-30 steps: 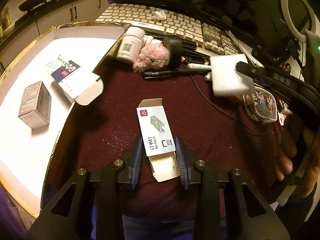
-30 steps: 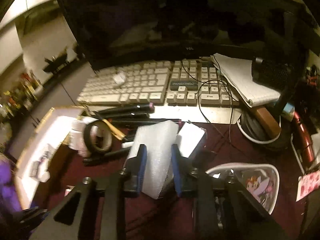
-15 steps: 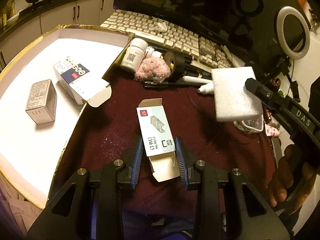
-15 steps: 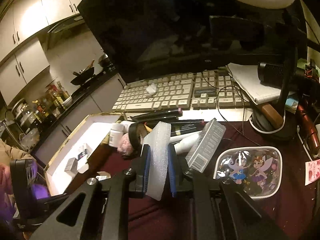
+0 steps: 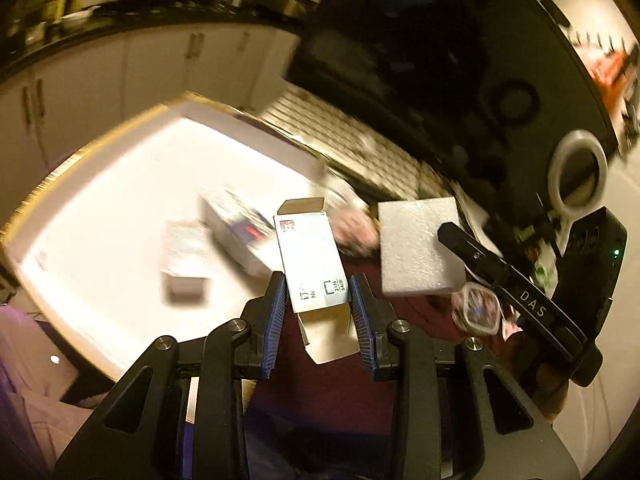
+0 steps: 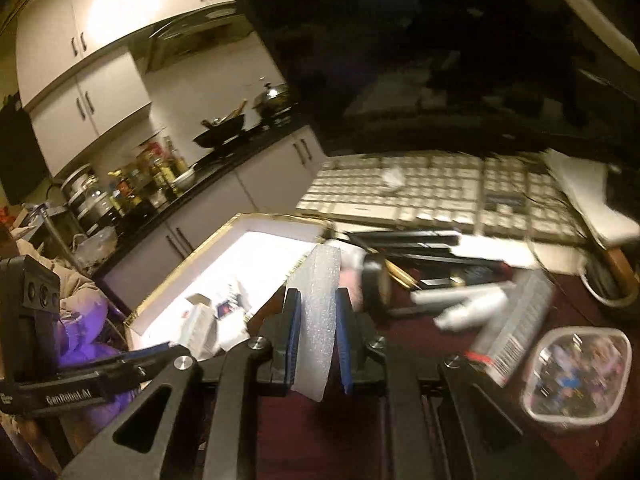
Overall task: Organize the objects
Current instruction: 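Carry the stapler box toward the tray with the left tool while the right tool grasps the white foam sheet, then release the stapler box with the left tool while the right releases the foam sheet in the tray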
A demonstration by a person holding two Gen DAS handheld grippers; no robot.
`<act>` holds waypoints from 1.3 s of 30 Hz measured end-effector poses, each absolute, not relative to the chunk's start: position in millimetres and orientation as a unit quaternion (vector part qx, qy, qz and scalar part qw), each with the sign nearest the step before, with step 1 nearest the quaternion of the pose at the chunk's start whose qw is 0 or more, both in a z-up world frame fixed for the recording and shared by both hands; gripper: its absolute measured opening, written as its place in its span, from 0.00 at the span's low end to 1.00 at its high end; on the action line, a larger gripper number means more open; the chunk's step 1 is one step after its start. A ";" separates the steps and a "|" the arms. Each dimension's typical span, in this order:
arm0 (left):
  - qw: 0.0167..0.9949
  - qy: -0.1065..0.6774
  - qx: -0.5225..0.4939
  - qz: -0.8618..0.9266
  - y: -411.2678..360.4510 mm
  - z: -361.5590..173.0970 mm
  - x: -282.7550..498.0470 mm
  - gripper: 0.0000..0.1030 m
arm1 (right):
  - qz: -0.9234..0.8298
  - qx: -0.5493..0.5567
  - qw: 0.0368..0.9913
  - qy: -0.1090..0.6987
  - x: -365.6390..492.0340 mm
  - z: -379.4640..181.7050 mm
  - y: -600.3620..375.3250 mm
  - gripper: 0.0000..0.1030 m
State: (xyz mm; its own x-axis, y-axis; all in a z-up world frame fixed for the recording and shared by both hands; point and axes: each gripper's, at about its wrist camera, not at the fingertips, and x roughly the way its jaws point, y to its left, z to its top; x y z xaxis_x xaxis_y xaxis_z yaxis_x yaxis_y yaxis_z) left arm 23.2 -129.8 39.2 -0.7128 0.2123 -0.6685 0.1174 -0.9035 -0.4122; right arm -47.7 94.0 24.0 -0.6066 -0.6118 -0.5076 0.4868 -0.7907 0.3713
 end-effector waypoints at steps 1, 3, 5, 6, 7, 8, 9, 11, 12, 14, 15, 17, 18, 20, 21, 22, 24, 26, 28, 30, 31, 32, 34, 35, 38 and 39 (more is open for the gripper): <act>0.013 -0.221 -0.375 0.900 -138.7 38.9 23.2 0.31 | -0.889 0.319 0.315 -0.095 -52.9 25.7 84.4 0.15; -0.010 -0.230 -0.373 0.899 -156.9 37.9 21.6 0.31 | -0.883 0.323 0.326 -0.095 -64.5 26.5 68.0 0.15; -0.034 -0.238 -0.375 0.895 -173.8 34.1 18.6 0.31 | -0.875 0.332 0.337 -0.099 -79.0 24.9 49.9 0.15; -0.049 -0.241 -0.380 0.891 -182.1 31.0 15.8 0.31 | -0.873 0.336 0.338 -0.100 -85.2 23.3 41.5 0.15; -0.062 -0.246 -0.386 0.887 -189.6 27.6 12.9 0.31 | -0.872 0.340 0.337 -0.099 -92.9 21.5 32.1 0.15; -0.070 -0.250 -0.391 0.883 -196.6 24.7 10.4 0.31 | -0.871 0.344 0.337 -0.101 -98.9 19.5 25.9 0.15; -0.078 -0.251 -0.395 0.880 -203.0 21.1 7.1 0.31 | -0.868 0.349 0.338 -0.105 -105.0 17.7 20.1 0.15; -0.089 -0.247 -0.401 0.878 -210.4 16.1 5.1 0.31 | -0.862 0.360 0.335 -0.120 -117.5 12.0 9.7 0.15; -0.095 -0.244 -0.405 0.876 -213.3 13.3 3.3 0.31 | -0.861 0.363 0.332 -0.126 -121.6 10.3 6.7 0.15; -0.110 -0.238 -0.413 0.872 -218.7 7.5 0.1 0.31 | -0.860 0.370 0.325 -0.131 -130.2 4.4 -1.5 0.15; -0.113 -0.235 -0.416 0.871 -221.1 5.1 0.2 0.31 | -0.860 0.375 0.322 -0.129 -133.8 1.4 -6.9 0.15; -0.119 -0.233 -0.423 0.868 -223.6 -0.1 -4.6 0.31 | -0.856 0.381 0.324 -0.129 -139.8 -2.8 -14.5 0.15; -0.122 -0.232 -0.425 0.866 -225.2 -2.4 -5.6 0.31 | -0.856 0.381 0.325 -0.127 -140.7 -4.5 -17.9 0.15; -0.128 -0.225 -0.433 0.863 -226.3 -6.1 -9.1 0.31 | -0.858 0.379 0.328 -0.115 -141.4 -8.0 -26.1 0.15; -0.131 -0.224 -0.436 0.862 -227.2 -8.2 -10.2 0.31 | -0.858 0.380 0.329 -0.108 -141.0 -10.7 -29.1 0.15; -0.131 -0.223 -0.440 0.860 -228.3 -10.3 -11.4 0.31 | -0.858 0.381 0.329 -0.100 -140.3 -13.8 -32.6 0.15; -0.136 -0.217 -0.450 0.855 -228.5 -15.7 -13.9 0.31 | -0.859 0.382 0.328 -0.088 -138.6 -18.4 -36.7 0.15; -0.134 -0.213 -0.457 0.853 -227.6 -19.3 -16.5 0.31 | -0.859 0.384 0.329 -0.082 -138.3 -22.2 -39.0 0.15; -0.135 -0.207 -0.463 0.851 -226.4 -21.8 -18.7 0.31 | -0.858 0.386 0.331 -0.077 -138.1 -25.0 -40.5 0.15; -0.135 -0.202 -0.466 0.851 -224.6 -23.8 -20.5 0.31 | -0.858 0.386 0.331 -0.070 -138.1 -27.4 -42.6 0.15; -0.136 -0.200 -0.468 0.850 -224.0 -24.7 -21.4 0.31 | -0.857 0.388 0.331 -0.069 -138.3 -29.1 -43.5 0.15; -0.136 -0.199 -0.470 0.849 -223.9 -25.7 -22.1 0.31 | -0.856 0.389 0.333 -0.069 -138.1 -30.1 -43.9 0.15; -0.139 -0.194 -0.472 0.849 -223.5 -26.8 -23.5 0.31 | -0.857 0.386 0.335 -0.068 -137.3 -31.0 -44.4 0.15; -0.140 -0.192 -0.473 0.849 -223.2 -26.7 -24.0 0.31 | -0.857 0.385 0.335 -0.067 -137.0 -30.6 -44.3 0.15; -0.136 -0.198 -0.472 0.848 -224.5 -26.3 -24.8 0.31 | -0.858 0.382 0.338 -0.064 -135.9 -31.4 -45.6 0.18; -0.134 -0.201 -0.471 0.849 -224.5 -25.8 -24.5 0.31 | -0.856 0.383 0.341 -0.066 -135.8 -31.9 -45.4 0.18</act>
State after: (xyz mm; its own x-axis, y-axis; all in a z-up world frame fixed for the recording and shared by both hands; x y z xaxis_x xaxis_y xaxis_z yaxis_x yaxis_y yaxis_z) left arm -24.5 -224.5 -25.8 -0.5211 -0.0380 -0.8527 0.4164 -0.8834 -0.2151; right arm -135.8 -45.4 -31.9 -0.4742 -0.6340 -0.6108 0.5334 -0.7589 0.3736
